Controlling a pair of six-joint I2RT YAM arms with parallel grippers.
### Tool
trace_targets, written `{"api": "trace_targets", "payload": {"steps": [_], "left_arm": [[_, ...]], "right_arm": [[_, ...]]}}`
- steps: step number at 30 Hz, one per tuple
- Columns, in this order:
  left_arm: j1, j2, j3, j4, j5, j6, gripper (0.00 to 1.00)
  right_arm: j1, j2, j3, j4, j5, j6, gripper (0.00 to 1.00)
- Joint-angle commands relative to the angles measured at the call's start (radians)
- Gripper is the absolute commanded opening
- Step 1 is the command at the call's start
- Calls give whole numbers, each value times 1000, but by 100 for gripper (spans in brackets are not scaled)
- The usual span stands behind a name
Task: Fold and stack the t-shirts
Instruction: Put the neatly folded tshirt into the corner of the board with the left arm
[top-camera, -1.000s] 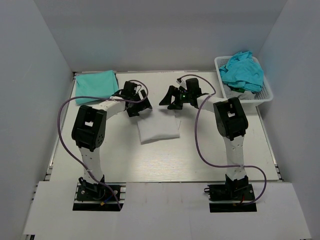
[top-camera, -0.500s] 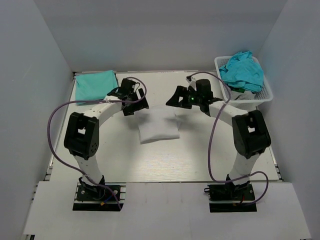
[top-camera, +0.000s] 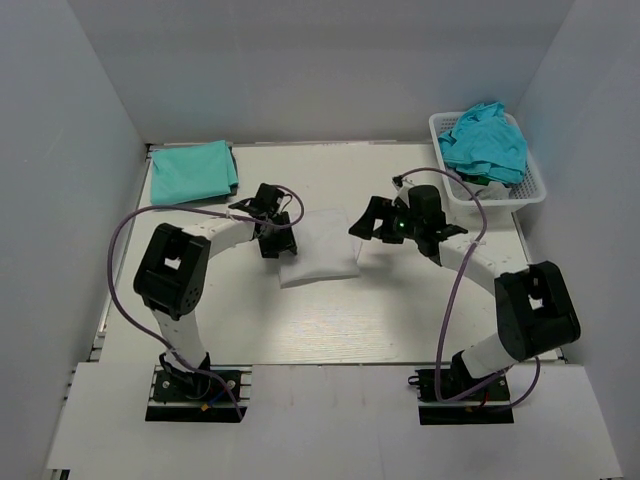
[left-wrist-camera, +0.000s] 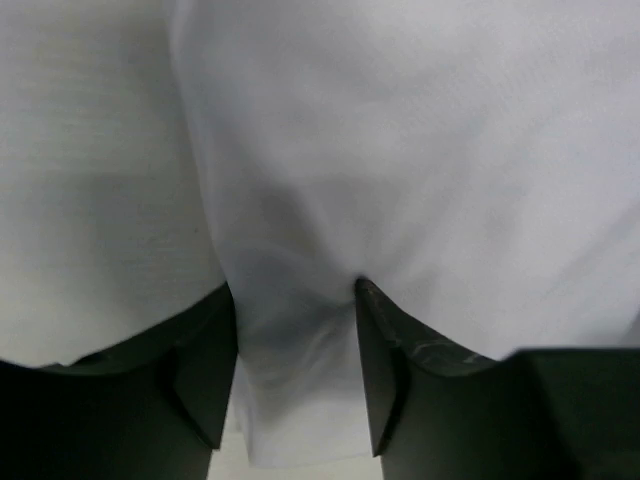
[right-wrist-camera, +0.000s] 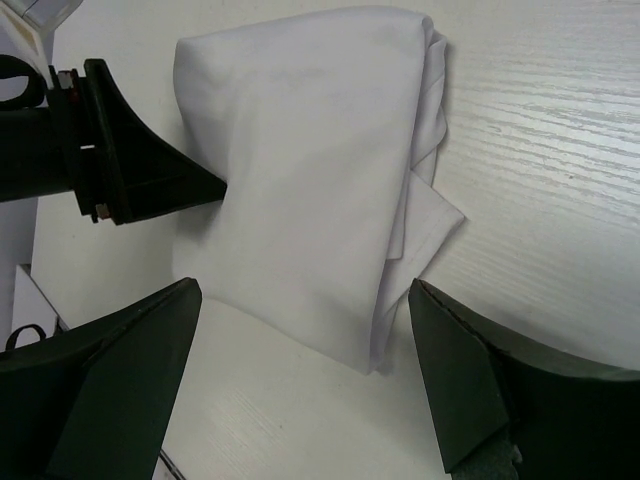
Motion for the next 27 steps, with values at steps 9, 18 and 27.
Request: {"api": "trace_targets", "payload": {"steps": [9,18,27], "left_arm": [[-30,153,141,-131,-174,40,0],[7,83,436,-198,-482,224,0],[89,44,622,-165,-549,376,0]], "right_arm": [[-6,-146,-31,-93,119,-66,90],[-6,-292,-114,-141,253,-102,90],[-8,-393,-105,-267,357,-92,90]]}}
